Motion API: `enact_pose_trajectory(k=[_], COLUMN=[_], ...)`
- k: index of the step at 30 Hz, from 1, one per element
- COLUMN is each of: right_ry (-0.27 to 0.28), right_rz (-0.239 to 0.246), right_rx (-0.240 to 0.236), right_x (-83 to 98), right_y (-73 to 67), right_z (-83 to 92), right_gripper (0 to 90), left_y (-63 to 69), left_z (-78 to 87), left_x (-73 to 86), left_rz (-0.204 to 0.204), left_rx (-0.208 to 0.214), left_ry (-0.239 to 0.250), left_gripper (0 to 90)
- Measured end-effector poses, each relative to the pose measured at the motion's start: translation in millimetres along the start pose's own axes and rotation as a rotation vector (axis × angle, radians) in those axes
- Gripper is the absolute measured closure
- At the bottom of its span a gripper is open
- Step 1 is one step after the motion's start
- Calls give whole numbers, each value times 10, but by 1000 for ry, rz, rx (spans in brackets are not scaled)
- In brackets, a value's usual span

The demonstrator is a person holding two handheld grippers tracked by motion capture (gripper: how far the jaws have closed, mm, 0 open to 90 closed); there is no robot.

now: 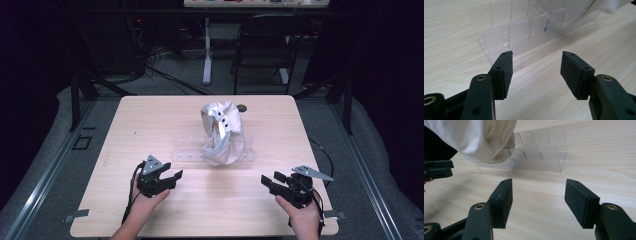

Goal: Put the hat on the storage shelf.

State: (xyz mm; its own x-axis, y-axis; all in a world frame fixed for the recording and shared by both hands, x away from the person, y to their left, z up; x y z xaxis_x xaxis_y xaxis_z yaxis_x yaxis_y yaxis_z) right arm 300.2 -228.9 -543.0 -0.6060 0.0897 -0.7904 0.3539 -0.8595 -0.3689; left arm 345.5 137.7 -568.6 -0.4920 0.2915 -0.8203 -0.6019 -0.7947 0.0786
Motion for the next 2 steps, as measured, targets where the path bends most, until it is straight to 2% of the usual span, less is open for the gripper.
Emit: enact_pose_trajectory(k=[2], right_ry=[17], right_rz=[7], right_rx=[6], right_x=[31], right_y=[42], right_z=[35], right_gripper=[392], left_y=[71], left_z=[-55], left_x=[-19], left_rz=[-14], left_rx=[12], left_ry=[6], left_gripper=[430])
Point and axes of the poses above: each handheld gripper's, and its own axes: z roughly backward along the jaws, x roughly out of its underside, y roughly to its right, the point moved 5 cm from there along -z, roughly forward along the jaws, and after that the axes turned 1 degree about -x, right-handed, at the moved point
